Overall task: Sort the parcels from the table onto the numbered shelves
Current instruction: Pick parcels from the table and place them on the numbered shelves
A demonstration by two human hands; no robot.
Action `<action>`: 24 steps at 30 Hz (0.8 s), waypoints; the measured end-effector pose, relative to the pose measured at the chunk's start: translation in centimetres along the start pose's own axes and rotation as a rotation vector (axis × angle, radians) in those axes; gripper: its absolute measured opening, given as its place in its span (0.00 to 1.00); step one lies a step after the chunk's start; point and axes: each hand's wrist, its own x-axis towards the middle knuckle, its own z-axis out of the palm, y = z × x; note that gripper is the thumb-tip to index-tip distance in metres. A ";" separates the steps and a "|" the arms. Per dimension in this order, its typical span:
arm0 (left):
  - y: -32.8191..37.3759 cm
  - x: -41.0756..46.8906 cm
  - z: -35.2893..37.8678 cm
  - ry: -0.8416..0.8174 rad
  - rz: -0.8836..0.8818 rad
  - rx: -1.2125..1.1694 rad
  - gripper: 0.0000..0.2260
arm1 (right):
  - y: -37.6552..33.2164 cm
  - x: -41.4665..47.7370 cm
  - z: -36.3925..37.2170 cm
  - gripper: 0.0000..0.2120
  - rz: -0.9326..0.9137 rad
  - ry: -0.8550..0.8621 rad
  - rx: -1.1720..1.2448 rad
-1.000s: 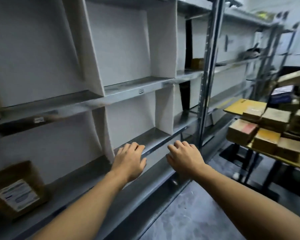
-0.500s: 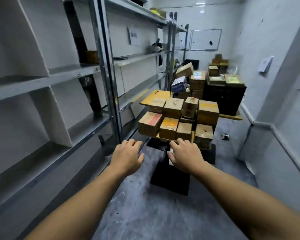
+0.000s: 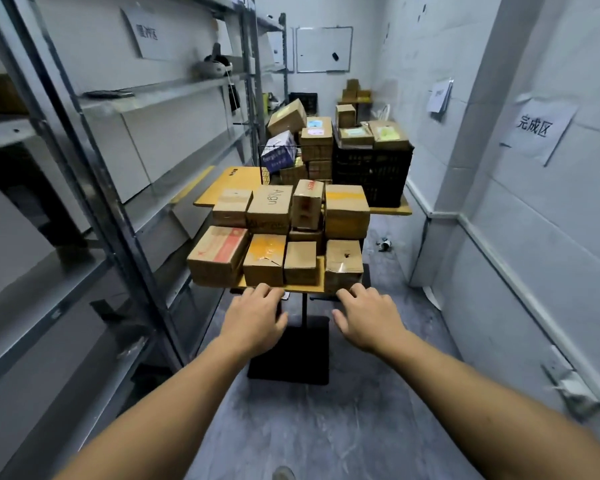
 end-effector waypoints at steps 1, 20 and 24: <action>-0.3 1.6 0.6 -0.020 0.018 -0.009 0.21 | 0.4 1.2 0.4 0.20 0.012 -0.009 -0.003; -0.3 25.6 11.0 -0.242 0.164 -0.169 0.22 | 8.5 17.7 8.9 0.19 0.324 -0.207 0.086; 0.6 28.0 12.8 -0.274 0.156 -0.103 0.23 | 9.9 20.4 10.5 0.21 0.322 -0.231 0.117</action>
